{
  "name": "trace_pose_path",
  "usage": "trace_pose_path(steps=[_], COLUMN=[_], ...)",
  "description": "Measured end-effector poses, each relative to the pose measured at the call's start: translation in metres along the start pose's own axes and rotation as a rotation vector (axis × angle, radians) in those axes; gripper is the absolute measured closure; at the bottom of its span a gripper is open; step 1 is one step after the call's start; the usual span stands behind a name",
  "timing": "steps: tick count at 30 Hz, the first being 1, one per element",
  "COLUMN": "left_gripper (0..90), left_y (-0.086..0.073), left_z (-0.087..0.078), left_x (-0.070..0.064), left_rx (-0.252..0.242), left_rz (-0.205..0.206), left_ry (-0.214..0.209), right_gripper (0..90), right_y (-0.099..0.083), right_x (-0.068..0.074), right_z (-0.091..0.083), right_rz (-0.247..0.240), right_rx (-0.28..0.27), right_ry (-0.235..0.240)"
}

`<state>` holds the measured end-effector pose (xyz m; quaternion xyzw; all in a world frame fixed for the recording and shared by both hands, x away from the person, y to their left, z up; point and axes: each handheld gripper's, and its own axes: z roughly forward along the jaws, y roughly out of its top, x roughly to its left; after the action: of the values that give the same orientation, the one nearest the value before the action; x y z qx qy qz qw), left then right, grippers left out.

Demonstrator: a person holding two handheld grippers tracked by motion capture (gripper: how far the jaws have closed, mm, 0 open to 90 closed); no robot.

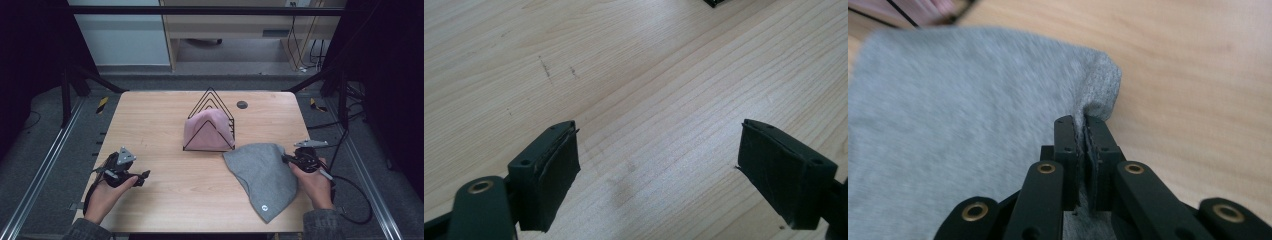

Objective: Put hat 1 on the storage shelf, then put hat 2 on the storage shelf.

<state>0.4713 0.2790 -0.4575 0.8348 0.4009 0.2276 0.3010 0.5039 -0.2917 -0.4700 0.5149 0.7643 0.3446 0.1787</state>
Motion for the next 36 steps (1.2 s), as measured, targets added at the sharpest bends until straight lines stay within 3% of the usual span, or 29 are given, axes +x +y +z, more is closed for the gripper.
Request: trace_pose_path(steps=[9, 11, 13, 14, 18, 20, 28, 36], left_gripper=[16.2, 16.2, 16.2, 16.6, 16.8, 16.8, 16.9, 17.1], left_y=[0.0, 0.0, 0.0, 0.0, 0.003, 0.005, 0.015, 0.041], left_z=[0.001, -0.002, -0.003, -0.004, -0.007, -0.009, -0.012, -0.02], left_x=[-0.001, 0.0, 0.0, -0.001, -0.005, -0.008, -0.023, -0.036], left_rx=[0.007, -0.009, -0.013, -0.018, -0.044, -0.058, -0.085, -0.109], left_rz=[0.007, 0.0, -0.002, -0.005, -0.001, 0.008, 0.051, 0.112], left_ry=[-0.003, -0.007, -0.013, -0.017, -0.037, -0.049, -0.114, -0.187], right_gripper=[85.8, 85.9, 85.9, 86.0, 86.0, 86.0, 86.0, 86.0], right_y=[0.026, 0.039, 0.043, 0.05, 0.06, 0.071, 0.096, 0.115], right_x=[0.029, 0.041, 0.046, 0.058, 0.07, 0.083, 0.102, 0.114], right_z=[-0.027, -0.043, -0.049, -0.061, -0.075, -0.09, -0.12, -0.125], right_rz=[-0.063, -0.112, -0.129, -0.167, -0.221, -0.273, -0.36, -0.408], right_rx=[-0.113, -0.15, -0.16, -0.179, -0.194, -0.21, -0.238, -0.216], right_ry=[0.072, 0.092, 0.1, 0.121, 0.142, 0.169, 0.214, 0.245])
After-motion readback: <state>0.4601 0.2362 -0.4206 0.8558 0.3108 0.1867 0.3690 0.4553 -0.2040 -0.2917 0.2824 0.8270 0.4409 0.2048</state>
